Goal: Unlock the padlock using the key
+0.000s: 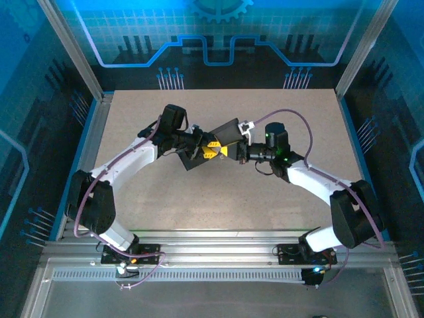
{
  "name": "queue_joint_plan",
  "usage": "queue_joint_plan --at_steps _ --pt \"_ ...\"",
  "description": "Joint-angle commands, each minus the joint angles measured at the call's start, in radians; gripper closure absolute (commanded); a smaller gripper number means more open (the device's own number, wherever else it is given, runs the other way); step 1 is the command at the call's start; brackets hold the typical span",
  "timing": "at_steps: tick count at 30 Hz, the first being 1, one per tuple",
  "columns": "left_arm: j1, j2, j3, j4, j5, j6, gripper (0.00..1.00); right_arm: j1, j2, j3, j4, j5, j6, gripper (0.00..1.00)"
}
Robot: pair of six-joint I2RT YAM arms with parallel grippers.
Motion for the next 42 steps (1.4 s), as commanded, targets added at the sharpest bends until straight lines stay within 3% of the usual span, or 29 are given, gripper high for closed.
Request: queue_joint_plan --at_steps 1,9,21,37,42 --pt "-0.025 -0.055 0.052 0.06 0.149 0.026 1.0 0.058 0.028 0.083 0.027 0.068 -0.036 1.0" --pt "-0.022 -0.072 0.025 0.125 0.138 -0.042 1.0 0.077 0.056 0.036 0.177 0.139 0.136 1.0" --pt "0.046 -0.133 -0.054 0.16 0.076 -0.115 1.0 0.078 0.018 0.042 0.051 0.207 0.177 0.83" --pt "0.09 -0.158 -0.086 0.124 0.046 -0.106 1.0 0.052 -0.075 0.045 -0.091 0.245 0.116 0.71" --pt "0.094 -0.155 -0.089 0.119 0.047 -0.103 1.0 0.037 -0.153 0.04 -0.226 0.239 -0.08 0.71"
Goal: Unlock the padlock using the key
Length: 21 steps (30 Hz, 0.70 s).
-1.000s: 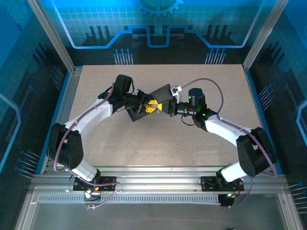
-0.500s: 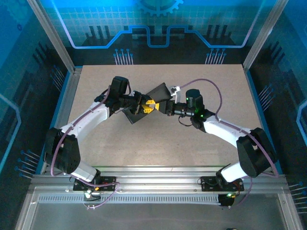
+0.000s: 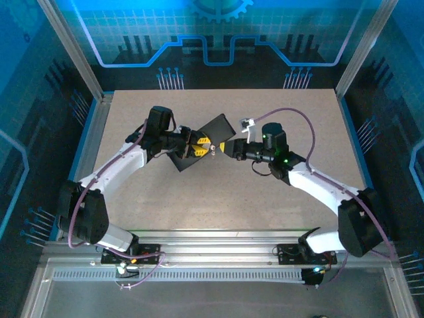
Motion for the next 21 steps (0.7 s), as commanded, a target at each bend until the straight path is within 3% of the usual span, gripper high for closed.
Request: queue_joint_plan --at_steps 1,5,8,15,21 --pt "0.008 -0.058 0.009 0.054 0.062 0.035 1.0 -0.024 -0.089 0.012 -0.157 0.02 -0.25 0.71" --pt "0.007 -0.054 0.03 -0.008 0.069 0.077 1.0 -0.023 -0.155 0.02 -0.333 0.114 -0.601 0.69" --pt "0.007 -0.055 0.031 -0.026 0.068 0.086 1.0 -0.017 -0.167 -0.004 -0.347 0.202 -0.801 0.67" --pt "0.006 -0.059 0.047 -0.099 0.066 0.125 1.0 0.095 -0.233 -0.244 0.127 0.398 -1.121 0.69" --pt "0.005 -0.06 0.044 -0.108 0.074 0.129 1.0 0.23 -0.163 -0.262 0.284 0.613 -1.349 0.63"
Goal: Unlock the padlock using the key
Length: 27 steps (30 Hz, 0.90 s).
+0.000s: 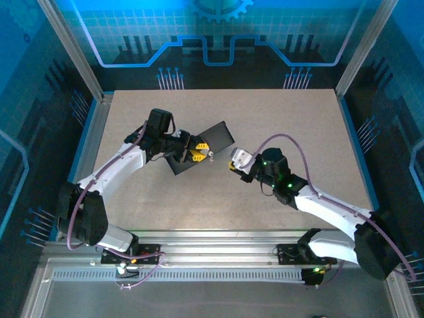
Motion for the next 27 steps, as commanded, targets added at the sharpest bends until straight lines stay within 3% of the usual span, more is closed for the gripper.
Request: queue_joint_plan --at_steps 1,5,15,27 --pt "0.005 -0.048 0.044 0.007 0.061 0.034 1.0 0.075 0.036 -0.011 0.221 0.173 -0.232 0.62" --pt "0.005 -0.046 0.045 0.006 0.064 0.034 1.0 0.11 0.052 -0.018 0.27 0.177 -0.279 0.63" --pt "0.007 -0.044 0.052 0.013 0.066 0.028 1.0 0.133 0.077 0.04 0.182 0.105 -0.302 0.7" --pt "0.007 -0.046 0.051 0.017 0.066 0.022 1.0 0.158 0.143 0.095 0.176 0.08 -0.305 0.71"
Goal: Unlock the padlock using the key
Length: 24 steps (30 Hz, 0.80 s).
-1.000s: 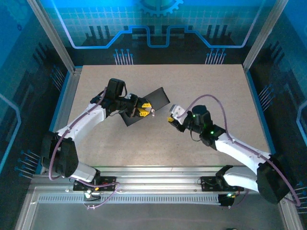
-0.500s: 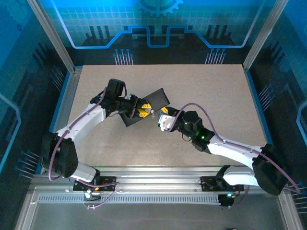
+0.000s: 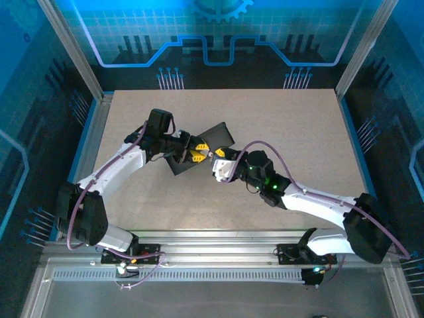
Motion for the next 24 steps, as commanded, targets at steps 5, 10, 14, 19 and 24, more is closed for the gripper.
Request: queue_joint_plan --at_steps 5,10,14,19,24 --pt "0.007 -0.047 0.053 0.034 0.062 0.009 1.0 0.018 0.035 0.037 0.018 -0.025 -0.018 0.72" --pt "0.005 -0.046 0.055 0.031 0.061 0.009 1.0 0.019 0.051 0.043 0.028 -0.028 -0.021 0.74" --pt "0.005 -0.048 0.054 0.032 0.061 0.008 1.0 0.024 0.065 0.05 0.035 -0.019 -0.031 0.75" --pt "0.005 -0.049 0.055 0.034 0.061 0.007 1.0 0.027 0.076 0.057 0.048 0.009 -0.034 0.76" --pt "0.005 -0.049 0.054 0.034 0.061 0.008 1.0 0.033 0.08 0.066 0.052 0.009 -0.034 0.76"
